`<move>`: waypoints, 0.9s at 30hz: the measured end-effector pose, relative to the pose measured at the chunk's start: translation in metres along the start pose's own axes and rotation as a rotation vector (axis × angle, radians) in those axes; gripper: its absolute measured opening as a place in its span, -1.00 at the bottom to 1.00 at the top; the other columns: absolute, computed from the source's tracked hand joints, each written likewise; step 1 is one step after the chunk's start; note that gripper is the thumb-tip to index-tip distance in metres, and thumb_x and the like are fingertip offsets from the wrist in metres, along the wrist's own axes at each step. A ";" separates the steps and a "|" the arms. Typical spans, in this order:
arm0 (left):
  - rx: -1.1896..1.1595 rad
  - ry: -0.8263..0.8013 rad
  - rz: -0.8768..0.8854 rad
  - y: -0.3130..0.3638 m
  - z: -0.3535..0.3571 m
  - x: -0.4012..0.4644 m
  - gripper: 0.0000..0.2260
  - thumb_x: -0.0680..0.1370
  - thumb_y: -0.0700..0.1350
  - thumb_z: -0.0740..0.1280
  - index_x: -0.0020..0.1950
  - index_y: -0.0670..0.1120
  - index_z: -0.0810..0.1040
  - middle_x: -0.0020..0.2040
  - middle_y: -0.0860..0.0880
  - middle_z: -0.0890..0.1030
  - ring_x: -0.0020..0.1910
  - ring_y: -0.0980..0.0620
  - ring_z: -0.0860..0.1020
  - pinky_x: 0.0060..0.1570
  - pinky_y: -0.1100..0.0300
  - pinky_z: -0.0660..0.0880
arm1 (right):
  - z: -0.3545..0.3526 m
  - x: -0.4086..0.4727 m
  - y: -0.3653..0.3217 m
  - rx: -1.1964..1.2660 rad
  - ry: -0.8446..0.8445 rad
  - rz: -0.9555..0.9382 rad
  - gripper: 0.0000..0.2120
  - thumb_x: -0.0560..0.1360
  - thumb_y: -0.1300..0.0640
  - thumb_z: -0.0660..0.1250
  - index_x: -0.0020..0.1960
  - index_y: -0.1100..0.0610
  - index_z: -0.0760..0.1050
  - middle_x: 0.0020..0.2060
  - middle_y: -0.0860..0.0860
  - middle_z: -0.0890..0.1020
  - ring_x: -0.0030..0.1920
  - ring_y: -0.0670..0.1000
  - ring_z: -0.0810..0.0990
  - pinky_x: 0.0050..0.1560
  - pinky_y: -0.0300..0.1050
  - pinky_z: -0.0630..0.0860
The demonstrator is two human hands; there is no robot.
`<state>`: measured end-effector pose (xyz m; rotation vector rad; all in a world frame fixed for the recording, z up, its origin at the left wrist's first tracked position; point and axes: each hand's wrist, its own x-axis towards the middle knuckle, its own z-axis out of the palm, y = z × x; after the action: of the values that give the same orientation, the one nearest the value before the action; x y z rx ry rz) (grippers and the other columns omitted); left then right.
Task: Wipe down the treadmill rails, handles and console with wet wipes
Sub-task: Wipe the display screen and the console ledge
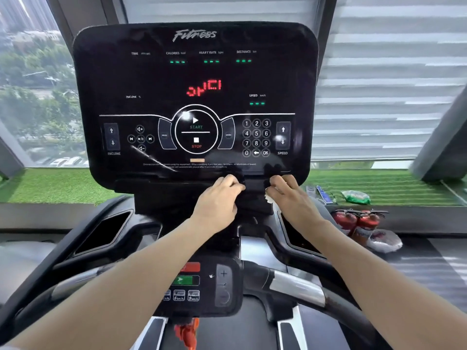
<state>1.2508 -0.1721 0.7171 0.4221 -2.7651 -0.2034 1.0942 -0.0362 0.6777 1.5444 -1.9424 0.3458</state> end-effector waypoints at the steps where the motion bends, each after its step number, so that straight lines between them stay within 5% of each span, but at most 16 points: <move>1: -0.002 0.002 -0.001 0.004 0.001 0.000 -0.56 0.51 -0.25 0.25 0.39 -0.03 0.40 0.26 0.08 0.37 0.25 0.09 0.34 0.06 0.25 0.38 | -0.003 -0.003 0.002 0.003 -0.022 0.028 -0.79 0.35 0.35 0.12 -0.19 0.22 0.52 0.00 0.06 0.41 -0.02 0.08 0.33 -0.37 -0.06 0.57; 4: -0.014 0.003 -0.007 0.014 0.005 0.001 -0.57 0.51 -0.26 0.24 0.38 -0.03 0.41 0.26 0.07 0.37 0.25 0.08 0.34 0.09 0.22 0.39 | -0.012 -0.011 0.006 0.005 -0.092 0.150 -0.76 0.24 0.46 0.40 -0.19 0.21 0.49 -0.01 0.09 0.49 -0.02 0.08 0.32 -0.47 -0.15 0.34; 6: -0.020 0.001 -0.004 0.020 0.007 0.001 -0.57 0.52 -0.26 0.24 0.38 -0.03 0.41 0.26 0.07 0.37 0.25 0.08 0.34 0.08 0.22 0.40 | -0.016 -0.016 0.006 0.057 -0.082 0.255 -0.77 0.30 0.47 0.36 -0.13 0.23 0.50 0.02 0.10 0.48 0.01 0.09 0.33 -0.37 -0.12 0.27; 12: -0.093 -0.003 -0.025 0.039 0.011 0.010 -0.62 0.55 -0.19 0.24 0.38 -0.02 0.41 0.26 0.07 0.39 0.27 0.09 0.33 0.15 0.20 0.38 | -0.026 -0.017 0.019 0.565 -0.019 0.699 -0.75 0.46 0.46 0.19 -0.02 0.19 0.52 -0.04 0.04 0.45 -0.04 0.06 0.40 -0.08 -0.15 0.31; 15: -0.274 -0.003 -0.093 0.054 0.015 0.018 -0.66 0.58 -0.12 0.27 0.36 -0.03 0.43 0.23 0.04 0.45 0.24 0.07 0.41 0.19 0.15 0.40 | -0.039 -0.013 0.024 0.982 -0.038 0.893 -0.73 0.48 0.42 0.25 -0.17 0.05 0.48 -0.22 -0.04 0.52 -0.21 -0.01 0.46 -0.17 -0.21 0.34; 20: -0.632 -0.107 -0.219 0.078 0.025 0.032 -0.64 0.57 -0.03 0.31 0.35 -0.05 0.44 0.16 -0.01 0.53 0.10 0.06 0.52 0.16 0.18 0.43 | -0.051 -0.026 0.026 1.454 -0.019 0.952 -0.70 0.46 0.48 0.25 -0.19 0.09 0.53 -0.21 0.02 0.57 -0.14 0.05 0.49 -0.03 -0.09 0.43; 24: -0.797 -0.146 -0.274 0.089 0.030 0.035 -0.74 0.51 -0.07 0.40 0.17 -0.08 0.52 -0.01 0.01 0.59 -0.04 0.08 0.54 -0.07 0.30 0.44 | -0.056 -0.033 0.024 1.750 0.025 1.049 -0.71 0.51 0.52 0.13 -0.14 0.18 0.47 -0.24 0.04 0.61 -0.21 0.03 0.54 -0.18 -0.24 0.51; 27: -0.827 -0.133 -0.353 0.089 0.037 0.035 -0.81 0.48 -0.11 0.44 0.04 -0.07 0.52 -0.10 -0.06 0.59 -0.16 0.03 0.52 -0.07 0.13 0.48 | -0.059 -0.038 0.020 1.937 0.043 1.136 -0.74 0.52 0.52 0.10 -0.08 0.23 0.45 -0.27 0.08 0.66 -0.26 0.01 0.64 -0.22 -0.23 0.59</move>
<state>1.1830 -0.0952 0.7098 0.6583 -2.4053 -1.4204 1.0979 0.0324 0.7028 0.6642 -2.0025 3.2718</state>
